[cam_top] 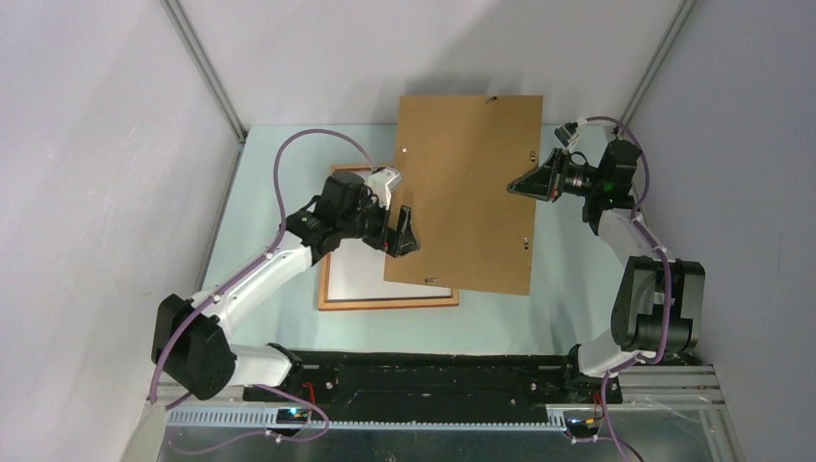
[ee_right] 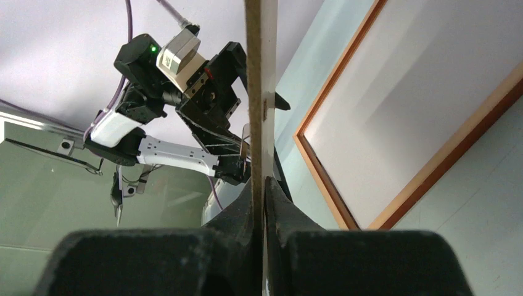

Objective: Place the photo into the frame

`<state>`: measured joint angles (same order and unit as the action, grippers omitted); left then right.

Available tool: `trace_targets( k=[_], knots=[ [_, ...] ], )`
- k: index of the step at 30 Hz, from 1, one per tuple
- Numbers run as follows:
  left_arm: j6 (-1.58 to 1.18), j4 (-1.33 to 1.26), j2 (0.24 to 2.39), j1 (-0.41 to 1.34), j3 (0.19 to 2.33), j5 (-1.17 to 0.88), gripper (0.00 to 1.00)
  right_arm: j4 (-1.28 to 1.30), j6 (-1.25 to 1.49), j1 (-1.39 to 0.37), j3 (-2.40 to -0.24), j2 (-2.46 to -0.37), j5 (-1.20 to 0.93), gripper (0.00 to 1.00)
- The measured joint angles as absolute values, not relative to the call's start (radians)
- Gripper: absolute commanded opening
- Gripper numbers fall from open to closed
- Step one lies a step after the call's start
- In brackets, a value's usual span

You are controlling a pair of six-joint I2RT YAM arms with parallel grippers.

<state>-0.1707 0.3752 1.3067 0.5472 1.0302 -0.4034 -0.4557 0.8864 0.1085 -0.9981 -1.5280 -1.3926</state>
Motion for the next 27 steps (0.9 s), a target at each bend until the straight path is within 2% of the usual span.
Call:
trace_targets(
  k=[13,27],
  knots=[
    [-0.119,0.453,1.307,0.63,1.078,-0.266,0.98,-0.399,0.85,0.137,-1.008,-1.534,-1.355,0.0],
    [-0.068,0.483,1.307,0.675,1.079,-0.234,0.99,-0.385,0.837,0.155,-1.023,-1.553,-1.319,0.0]
  ],
)
